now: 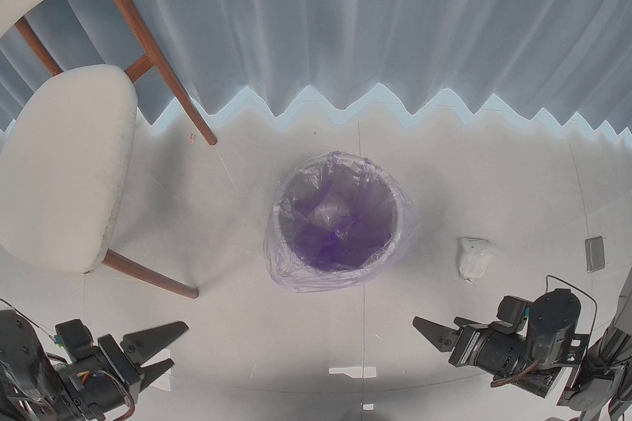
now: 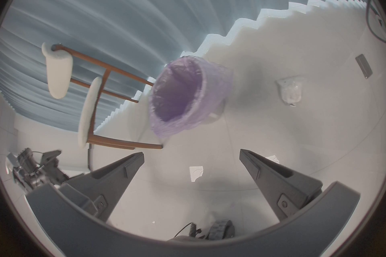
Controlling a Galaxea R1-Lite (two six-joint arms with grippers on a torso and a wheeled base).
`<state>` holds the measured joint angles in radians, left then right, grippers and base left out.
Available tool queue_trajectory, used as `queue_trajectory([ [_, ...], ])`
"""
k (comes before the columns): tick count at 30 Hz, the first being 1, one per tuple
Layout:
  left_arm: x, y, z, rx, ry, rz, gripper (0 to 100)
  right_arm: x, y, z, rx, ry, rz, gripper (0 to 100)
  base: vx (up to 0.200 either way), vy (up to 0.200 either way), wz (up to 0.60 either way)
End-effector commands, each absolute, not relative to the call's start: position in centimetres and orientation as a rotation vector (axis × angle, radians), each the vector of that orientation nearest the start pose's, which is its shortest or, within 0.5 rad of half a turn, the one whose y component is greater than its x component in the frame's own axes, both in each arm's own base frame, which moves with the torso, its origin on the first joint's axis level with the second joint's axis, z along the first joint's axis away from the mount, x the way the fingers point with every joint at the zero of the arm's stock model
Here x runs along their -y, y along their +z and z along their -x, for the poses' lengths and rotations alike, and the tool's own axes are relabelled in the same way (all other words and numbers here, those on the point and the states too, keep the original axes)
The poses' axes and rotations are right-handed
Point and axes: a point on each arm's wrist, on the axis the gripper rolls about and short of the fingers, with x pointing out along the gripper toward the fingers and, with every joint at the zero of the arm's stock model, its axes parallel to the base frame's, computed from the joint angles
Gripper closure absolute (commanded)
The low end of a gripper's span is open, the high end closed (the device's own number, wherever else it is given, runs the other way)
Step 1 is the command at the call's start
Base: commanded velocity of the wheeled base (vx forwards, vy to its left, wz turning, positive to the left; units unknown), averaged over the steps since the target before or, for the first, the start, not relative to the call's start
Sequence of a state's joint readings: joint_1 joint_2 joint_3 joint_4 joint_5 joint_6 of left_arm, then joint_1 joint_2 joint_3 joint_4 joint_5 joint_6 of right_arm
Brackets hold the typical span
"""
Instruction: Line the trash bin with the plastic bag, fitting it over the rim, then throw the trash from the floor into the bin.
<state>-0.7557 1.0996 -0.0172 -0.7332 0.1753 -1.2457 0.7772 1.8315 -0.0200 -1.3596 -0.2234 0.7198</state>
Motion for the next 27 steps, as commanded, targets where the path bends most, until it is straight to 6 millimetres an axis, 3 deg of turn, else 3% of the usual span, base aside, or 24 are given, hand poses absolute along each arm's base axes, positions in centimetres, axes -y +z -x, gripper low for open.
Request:
queue_trajectory([
  [1,7.8,10.1,-8.1,-0.789,-0.338,0.997,0,-13.2,3.9,-15.4,-0.601,0.277,-0.431,0,0.0,0.0,0.0],
  [5,8.9,9.2,-8.9,-0.88,-0.359,0.966,0,-13.4,4.2,-15.5,-0.566,0.263,-0.452,0,0.0,0.0,0.0],
  [11,11.0,6.9,-12.5,-0.887,-0.273,0.964,0,-13.4,4.3,-15.5,-0.539,0.21,-0.481,0,0.0,0.0,0.0],
  [12,11.4,5.8,-14.6,-0.854,-0.236,0.971,100,-13.3,4.3,-15.5,-0.532,0.194,-0.493,0,0.0,0.0,0.0],
  [14,11.7,4.8,-16.4,-0.817,-0.222,0.959,100,-13.3,4.4,-15.5,-0.523,0.185,-0.504,0,0.0,0.0,0.0],
  [15,12.0,3.2,-18.0,-0.787,-0.206,0.932,100,-13.4,4.5,-15.6,-0.511,0.18,-0.528,0,0.0,0.0,0.0],
  [18,12.4,1.3,-19.9,-0.719,-0.22,0.88,100,-13.5,4.7,-15.7,-0.492,0.183,-0.567,0,0.0,0.0,0.0],
  [26,13.6,1.7,-21.7,-0.738,-0.369,0.9,100,-13.5,4.7,-15.7,-0.488,0.181,-0.575,0,0.0,0.0,0.0],
  [27,13.8,1.4,-22.2,-0.734,-0.37,0.9,0,-13.5,4.7,-15.7,-0.488,0.181,-0.576,0,0.0,0.0,0.0],
])
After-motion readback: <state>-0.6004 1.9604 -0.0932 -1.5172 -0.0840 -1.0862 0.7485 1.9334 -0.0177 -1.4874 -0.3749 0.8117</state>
